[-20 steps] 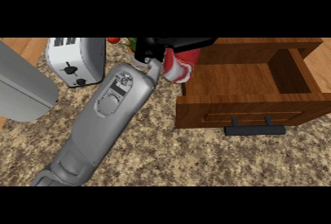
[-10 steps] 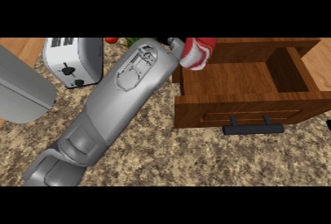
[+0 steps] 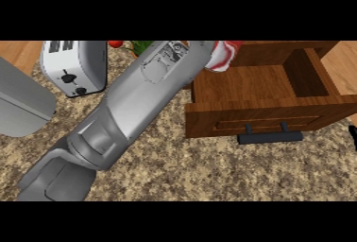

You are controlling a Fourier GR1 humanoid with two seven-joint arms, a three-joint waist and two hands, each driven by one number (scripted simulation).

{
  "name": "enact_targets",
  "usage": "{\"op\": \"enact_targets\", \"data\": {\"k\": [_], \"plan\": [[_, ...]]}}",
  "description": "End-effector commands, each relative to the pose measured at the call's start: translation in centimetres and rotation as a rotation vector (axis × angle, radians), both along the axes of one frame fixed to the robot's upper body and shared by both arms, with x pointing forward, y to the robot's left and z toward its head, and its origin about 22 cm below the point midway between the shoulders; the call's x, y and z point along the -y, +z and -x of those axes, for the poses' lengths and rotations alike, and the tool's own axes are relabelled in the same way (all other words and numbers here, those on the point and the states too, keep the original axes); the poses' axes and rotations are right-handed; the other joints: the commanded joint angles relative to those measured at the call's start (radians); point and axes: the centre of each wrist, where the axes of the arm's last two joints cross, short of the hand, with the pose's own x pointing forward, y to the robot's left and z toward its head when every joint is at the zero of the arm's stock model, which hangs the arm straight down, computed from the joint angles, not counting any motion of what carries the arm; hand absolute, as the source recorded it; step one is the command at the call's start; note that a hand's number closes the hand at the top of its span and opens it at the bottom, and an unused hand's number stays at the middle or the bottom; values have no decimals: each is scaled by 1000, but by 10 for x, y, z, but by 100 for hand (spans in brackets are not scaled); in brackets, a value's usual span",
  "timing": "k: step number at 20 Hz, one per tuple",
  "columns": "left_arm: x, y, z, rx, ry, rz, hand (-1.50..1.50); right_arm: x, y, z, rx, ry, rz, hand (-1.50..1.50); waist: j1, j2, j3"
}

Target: Pick up the can, place it into the drawer and close the drawer

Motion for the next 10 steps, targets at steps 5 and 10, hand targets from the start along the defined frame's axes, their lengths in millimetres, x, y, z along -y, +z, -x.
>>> {"op": "enact_targets", "data": {"k": [5,10], "plan": [[1,-22,-6,-39,31,-30,150,2,0,-13,0,6,7,-150,-26,7,1],[-8,-41,-13,13,65,-70,150,3,14,-11,26,28,7,-150,-39,10,1]]}}
